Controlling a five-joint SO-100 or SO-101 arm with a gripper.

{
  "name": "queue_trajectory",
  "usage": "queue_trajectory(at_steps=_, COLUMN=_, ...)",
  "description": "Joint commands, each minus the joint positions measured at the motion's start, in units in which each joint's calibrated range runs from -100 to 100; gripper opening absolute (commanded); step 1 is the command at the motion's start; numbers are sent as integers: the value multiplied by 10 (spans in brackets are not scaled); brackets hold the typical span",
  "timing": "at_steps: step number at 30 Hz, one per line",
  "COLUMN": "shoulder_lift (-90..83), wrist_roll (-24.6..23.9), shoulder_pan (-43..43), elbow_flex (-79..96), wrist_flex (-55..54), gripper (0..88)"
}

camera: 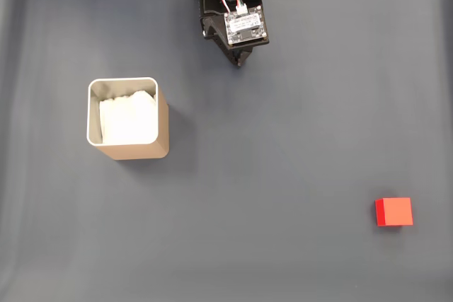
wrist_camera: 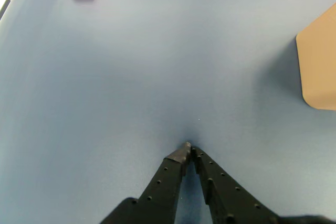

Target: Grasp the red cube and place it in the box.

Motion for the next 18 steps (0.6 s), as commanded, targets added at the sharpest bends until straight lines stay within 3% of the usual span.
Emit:
queue_trajectory(at_steps=1, shoulder_lift=0, wrist_roll=3, shoulder_pan=-1, elbow_flex=5, wrist_flex=7, gripper=8)
queue_trajectory(at_steps=18, shoulder_lift=0, wrist_roll=3, shoulder_pan=7, elbow_flex=5, wrist_flex=7, gripper=8)
